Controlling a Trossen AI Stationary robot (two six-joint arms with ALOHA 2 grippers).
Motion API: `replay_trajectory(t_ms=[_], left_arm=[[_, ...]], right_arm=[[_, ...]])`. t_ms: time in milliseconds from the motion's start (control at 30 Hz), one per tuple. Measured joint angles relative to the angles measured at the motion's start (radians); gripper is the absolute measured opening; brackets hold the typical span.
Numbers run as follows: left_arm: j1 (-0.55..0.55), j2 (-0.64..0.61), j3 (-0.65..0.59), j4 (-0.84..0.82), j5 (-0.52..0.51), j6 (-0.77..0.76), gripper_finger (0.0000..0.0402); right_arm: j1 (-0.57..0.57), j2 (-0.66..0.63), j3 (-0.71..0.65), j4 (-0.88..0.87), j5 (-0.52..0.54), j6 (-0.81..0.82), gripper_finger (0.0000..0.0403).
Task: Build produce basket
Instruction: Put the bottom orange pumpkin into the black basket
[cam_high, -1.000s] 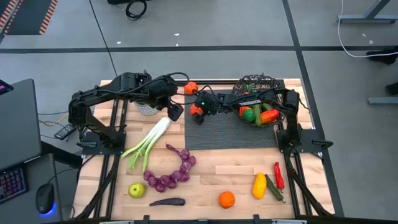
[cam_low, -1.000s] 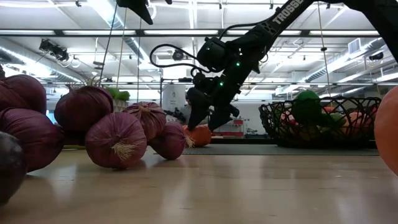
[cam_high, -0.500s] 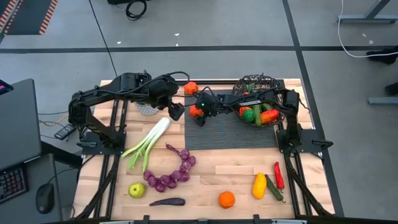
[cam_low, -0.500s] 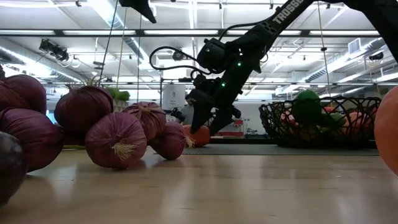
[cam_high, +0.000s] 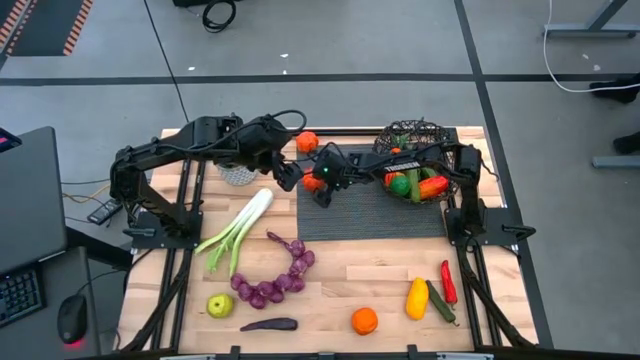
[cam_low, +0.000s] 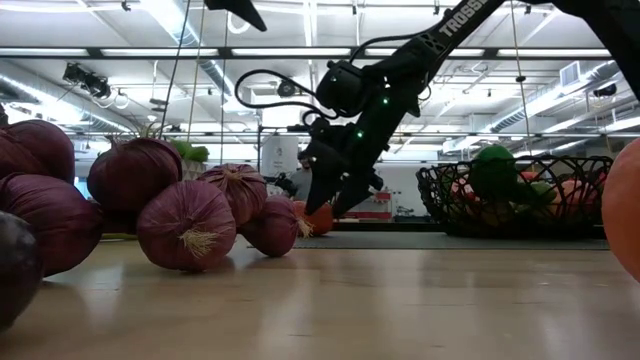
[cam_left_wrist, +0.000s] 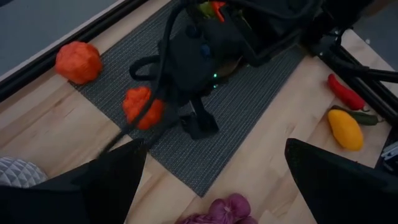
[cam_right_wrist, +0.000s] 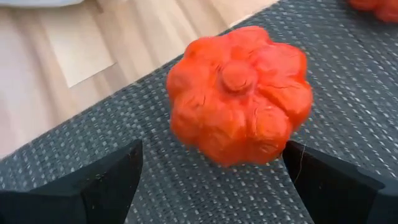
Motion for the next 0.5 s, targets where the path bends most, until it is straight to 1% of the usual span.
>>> replay_trajectory(t_ms=[300, 500], left_arm=[[-0.003, 0.0, 0.0, 0.023, 0.0, -0.001, 0.0391], [-0.009, 0.0, 0.0, 0.112, 0.0, -0.008, 0.0391]], right_arm=[[0.002, 0.0, 0.0, 0.001, 0.001, -0.008, 0.039], [0.008, 0.0, 0.0, 0.002, 0.001, -0.007, 0.039]])
